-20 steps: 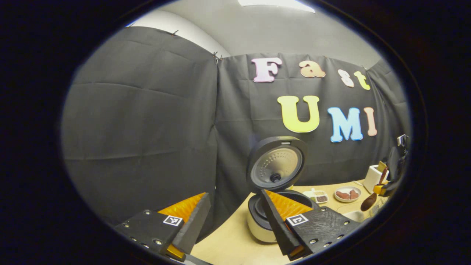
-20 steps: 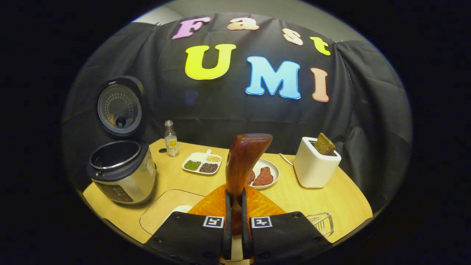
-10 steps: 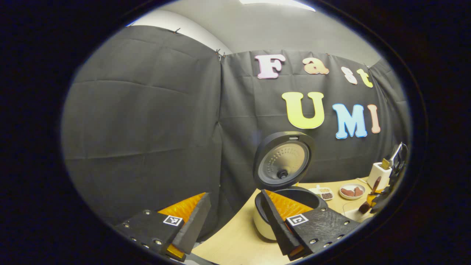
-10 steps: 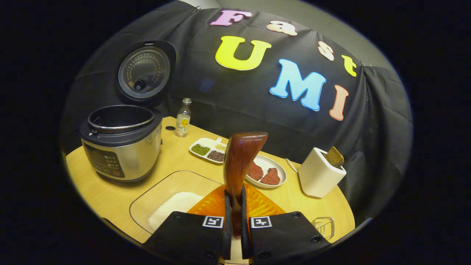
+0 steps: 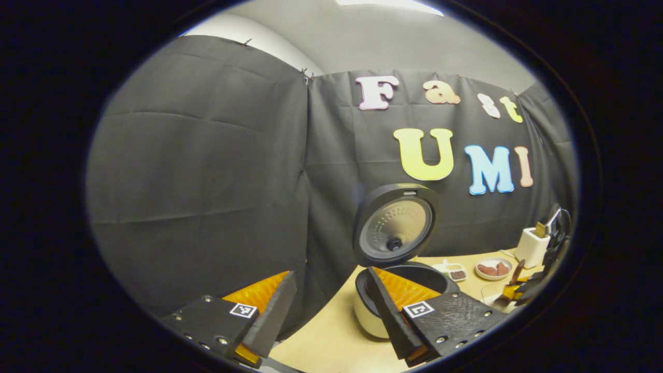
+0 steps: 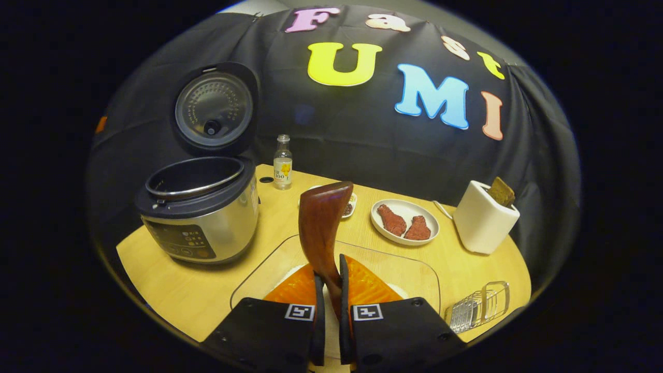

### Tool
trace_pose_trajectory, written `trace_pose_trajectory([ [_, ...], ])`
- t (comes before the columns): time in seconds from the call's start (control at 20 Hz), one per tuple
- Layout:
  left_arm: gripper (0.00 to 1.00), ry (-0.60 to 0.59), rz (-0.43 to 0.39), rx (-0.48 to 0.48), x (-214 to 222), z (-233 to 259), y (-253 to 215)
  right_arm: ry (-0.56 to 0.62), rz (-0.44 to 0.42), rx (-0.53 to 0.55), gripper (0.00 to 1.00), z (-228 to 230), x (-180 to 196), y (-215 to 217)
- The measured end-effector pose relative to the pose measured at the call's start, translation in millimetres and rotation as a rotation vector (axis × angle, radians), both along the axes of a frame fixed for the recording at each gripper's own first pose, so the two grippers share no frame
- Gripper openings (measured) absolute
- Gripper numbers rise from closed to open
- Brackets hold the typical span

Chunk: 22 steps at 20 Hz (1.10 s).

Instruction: Close the left gripper, press the button to open the rice cooker; take a wooden spoon from the chopstick holder with the right hand, scoop a spoonful of rice and pour it into the rice cooker, then put the wooden spoon back into the chopstick holder.

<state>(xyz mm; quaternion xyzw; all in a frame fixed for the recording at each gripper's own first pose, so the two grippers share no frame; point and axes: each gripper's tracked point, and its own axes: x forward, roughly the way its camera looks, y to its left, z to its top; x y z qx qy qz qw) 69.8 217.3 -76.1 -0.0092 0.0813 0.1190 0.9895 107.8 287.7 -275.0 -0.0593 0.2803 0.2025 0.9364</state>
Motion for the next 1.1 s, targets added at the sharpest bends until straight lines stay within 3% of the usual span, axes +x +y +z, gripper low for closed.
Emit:
trace_pose_trajectory([
  [0.1,0.87,-0.002,-0.002,0.001,0,1,0,0.059,-0.044,0.092,0.10,0,1,-4],
  [0.5,0.85,-0.006,-0.017,0.007,2,6,-9,0.348,-0.324,0.529,0.13,-8,12,-42],
  [0.95,0.85,-0.017,-0.044,0.036,7,19,-25,0.466,-0.442,0.876,0.16,9,23,-53],
  [1.1,0.85,-0.022,-0.046,0.037,7,20,-27,0.468,-0.482,0.950,0.12,19,30,-65],
])
